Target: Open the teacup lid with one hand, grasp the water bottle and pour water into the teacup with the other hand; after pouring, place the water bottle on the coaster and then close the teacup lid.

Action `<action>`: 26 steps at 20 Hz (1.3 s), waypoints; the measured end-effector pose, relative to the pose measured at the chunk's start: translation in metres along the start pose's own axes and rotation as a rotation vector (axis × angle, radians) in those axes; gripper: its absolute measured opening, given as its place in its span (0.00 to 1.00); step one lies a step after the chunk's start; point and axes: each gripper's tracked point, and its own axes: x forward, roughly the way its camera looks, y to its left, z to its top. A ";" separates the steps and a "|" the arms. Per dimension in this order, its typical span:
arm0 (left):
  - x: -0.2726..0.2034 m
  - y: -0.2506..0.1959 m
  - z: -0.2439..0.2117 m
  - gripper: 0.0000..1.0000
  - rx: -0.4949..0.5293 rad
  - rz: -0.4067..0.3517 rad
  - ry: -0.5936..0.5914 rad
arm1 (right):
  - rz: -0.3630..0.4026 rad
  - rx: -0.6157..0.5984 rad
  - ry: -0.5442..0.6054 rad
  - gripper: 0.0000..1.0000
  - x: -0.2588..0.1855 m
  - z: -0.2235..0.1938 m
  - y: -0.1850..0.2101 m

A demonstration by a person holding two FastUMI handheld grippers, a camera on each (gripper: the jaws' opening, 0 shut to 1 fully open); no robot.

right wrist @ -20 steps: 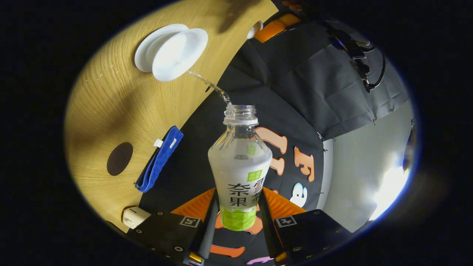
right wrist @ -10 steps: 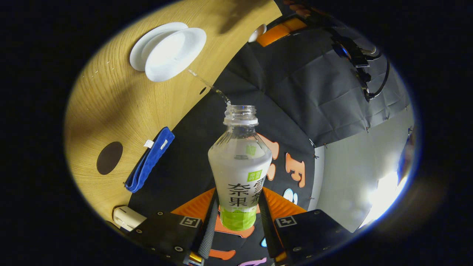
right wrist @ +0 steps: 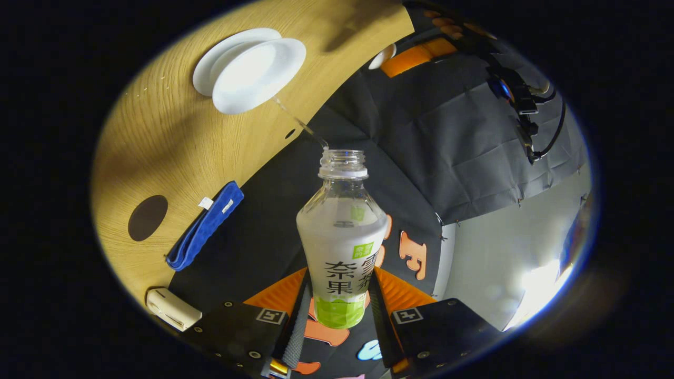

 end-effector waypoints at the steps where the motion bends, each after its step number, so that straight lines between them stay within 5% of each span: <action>1: 0.000 0.000 0.000 0.33 -0.002 0.000 -0.001 | -0.005 -0.002 -0.006 0.59 0.000 0.000 -0.001; 12: -0.004 -0.009 0.010 0.33 -0.004 -0.017 -0.034 | 0.079 0.149 -0.017 0.59 -0.009 0.008 0.016; 20: -0.007 -0.027 0.026 0.33 -0.014 -0.048 -0.065 | 0.225 0.653 0.082 0.59 -0.021 0.020 0.058; 26: -0.009 -0.047 0.031 0.33 -0.016 -0.078 -0.071 | 0.232 1.019 0.192 0.60 -0.015 0.014 0.080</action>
